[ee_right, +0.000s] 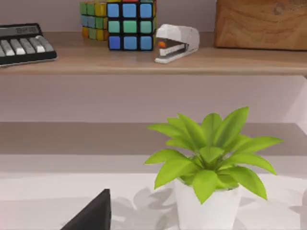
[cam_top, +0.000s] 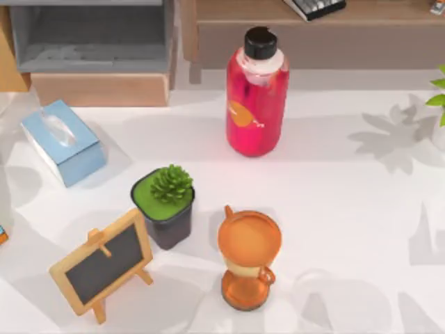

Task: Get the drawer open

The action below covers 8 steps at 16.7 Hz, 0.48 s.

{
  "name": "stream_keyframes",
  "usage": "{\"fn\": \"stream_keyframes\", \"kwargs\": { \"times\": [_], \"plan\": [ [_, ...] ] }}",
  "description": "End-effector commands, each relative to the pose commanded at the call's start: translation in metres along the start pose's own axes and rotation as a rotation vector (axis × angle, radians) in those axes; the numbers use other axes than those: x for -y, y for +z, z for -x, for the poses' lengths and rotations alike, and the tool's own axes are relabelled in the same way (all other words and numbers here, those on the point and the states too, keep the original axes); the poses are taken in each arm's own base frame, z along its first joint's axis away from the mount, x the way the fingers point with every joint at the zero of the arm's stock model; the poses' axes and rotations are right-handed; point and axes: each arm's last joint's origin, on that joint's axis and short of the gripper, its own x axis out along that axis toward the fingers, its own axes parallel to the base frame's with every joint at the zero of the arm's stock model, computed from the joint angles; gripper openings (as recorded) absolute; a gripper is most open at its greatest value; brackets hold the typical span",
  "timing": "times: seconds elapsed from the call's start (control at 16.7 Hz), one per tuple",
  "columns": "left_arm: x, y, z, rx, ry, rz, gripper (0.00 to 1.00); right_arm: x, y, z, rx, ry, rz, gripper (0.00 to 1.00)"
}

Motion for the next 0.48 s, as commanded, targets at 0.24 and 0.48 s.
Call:
{"fn": "stream_keyframes", "kwargs": {
  "times": [0.24, 0.48],
  "plan": [
    [0.0, 0.0, 0.0, 0.0, 0.0, 0.0, 0.7, 0.0, 0.0, 0.0, 0.0, 0.0, 0.0, 1.0],
    [0.0, 0.0, 0.0, 0.0, 0.0, 0.0, 0.4, 0.0, 0.0, 0.0, 0.0, 0.0, 0.0, 1.0]
  ]
}}
